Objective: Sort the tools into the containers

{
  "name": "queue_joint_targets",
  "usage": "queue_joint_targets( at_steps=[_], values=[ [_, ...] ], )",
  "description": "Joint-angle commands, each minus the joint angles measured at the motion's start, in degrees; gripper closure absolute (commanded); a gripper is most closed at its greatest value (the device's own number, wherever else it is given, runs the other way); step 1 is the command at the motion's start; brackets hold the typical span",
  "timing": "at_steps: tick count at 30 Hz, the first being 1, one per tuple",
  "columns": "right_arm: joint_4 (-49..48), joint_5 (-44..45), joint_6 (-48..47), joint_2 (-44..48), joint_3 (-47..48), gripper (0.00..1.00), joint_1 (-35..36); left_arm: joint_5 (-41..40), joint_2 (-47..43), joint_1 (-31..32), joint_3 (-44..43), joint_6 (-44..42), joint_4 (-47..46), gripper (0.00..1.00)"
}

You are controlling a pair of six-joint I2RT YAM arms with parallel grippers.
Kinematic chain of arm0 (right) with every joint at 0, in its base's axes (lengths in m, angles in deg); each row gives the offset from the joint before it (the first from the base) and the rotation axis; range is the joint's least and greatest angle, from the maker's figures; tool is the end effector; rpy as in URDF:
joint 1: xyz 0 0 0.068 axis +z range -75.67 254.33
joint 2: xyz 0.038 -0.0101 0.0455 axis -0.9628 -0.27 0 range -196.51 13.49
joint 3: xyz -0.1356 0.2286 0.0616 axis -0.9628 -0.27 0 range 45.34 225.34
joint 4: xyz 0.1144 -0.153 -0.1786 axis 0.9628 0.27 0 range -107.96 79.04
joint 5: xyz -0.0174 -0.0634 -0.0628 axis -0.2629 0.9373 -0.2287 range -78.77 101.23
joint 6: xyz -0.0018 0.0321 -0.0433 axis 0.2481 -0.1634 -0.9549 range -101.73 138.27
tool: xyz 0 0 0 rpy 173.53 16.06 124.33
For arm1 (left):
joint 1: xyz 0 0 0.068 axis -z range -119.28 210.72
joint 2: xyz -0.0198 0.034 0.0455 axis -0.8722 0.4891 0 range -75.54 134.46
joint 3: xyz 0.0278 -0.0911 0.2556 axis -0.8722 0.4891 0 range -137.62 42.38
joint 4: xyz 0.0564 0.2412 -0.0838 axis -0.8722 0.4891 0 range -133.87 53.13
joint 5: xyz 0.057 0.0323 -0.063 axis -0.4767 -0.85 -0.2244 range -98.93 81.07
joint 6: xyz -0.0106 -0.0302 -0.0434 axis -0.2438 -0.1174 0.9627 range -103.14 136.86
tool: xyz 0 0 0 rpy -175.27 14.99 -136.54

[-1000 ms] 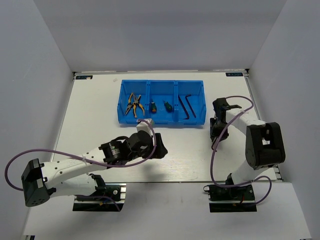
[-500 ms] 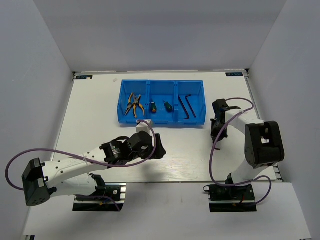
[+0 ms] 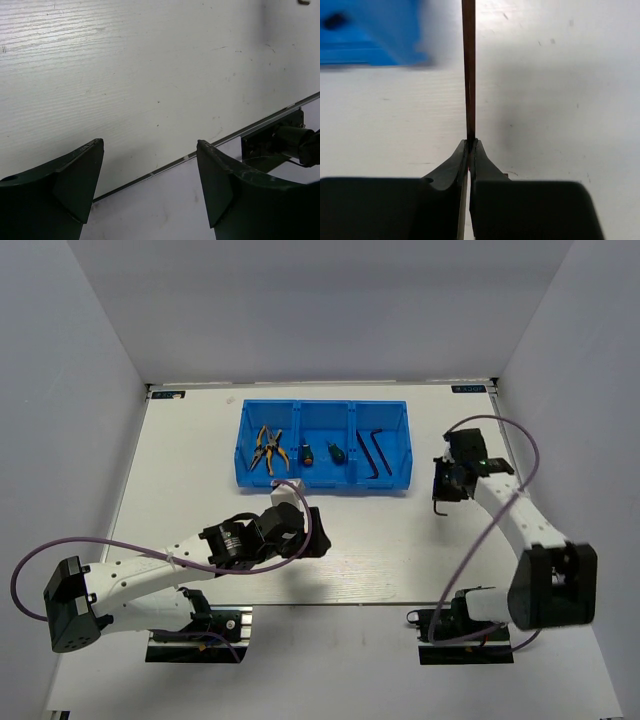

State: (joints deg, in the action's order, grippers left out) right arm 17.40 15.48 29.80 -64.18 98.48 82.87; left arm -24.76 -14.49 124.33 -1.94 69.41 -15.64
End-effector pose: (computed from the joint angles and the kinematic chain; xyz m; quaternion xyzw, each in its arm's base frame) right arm 0.2639 0.0369 0.2295 0.0348 0.9644 0.0100 0.2619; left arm 0.1068 -0.1935 0.2549 0.0357 0.9158 -0.2547 0.3086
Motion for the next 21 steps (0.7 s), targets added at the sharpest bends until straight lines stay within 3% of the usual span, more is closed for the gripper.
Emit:
queue_joint_targets(
  at_steps=[1, 4, 7, 11, 15, 21],
  values=[
    [-3.88, -8.36, -5.81, 7.0, 2.49, 1.0, 0.34, -1.57, -1.29, 0.37, -1.83, -0.69, -1.24, 0.15],
    [-8.01, -19.78, -8.19, 7.89, 4.33, 1.0, 1.56, -1.57, -1.29, 0.37, -1.83, -0.7, -2.03, 0.15],
    [-9.6, -30.23, -9.16, 1.22, 11.6, 1.0, 4.02, -1.57, -0.6, -0.16, -1.83, -1.23, -2.74, 0.15],
    [-9.78, -27.73, -10.3, -11.15, 22.68, 1.0, 7.81, -2.09, 0.47, -0.16, -4.02, -1.23, -1.34, 0.15],
    [-3.57, -18.94, -9.16, -26.96, 42.76, 1.0, 9.13, -2.62, -1.11, -0.16, -4.02, -1.23, -0.63, 0.15],
    [-3.8, -13.57, -11.27, -33.95, 42.85, 1.0, 9.92, -5.25, -6.03, -0.16, -1.39, 1.58, 1.04, 0.15]
  ],
)
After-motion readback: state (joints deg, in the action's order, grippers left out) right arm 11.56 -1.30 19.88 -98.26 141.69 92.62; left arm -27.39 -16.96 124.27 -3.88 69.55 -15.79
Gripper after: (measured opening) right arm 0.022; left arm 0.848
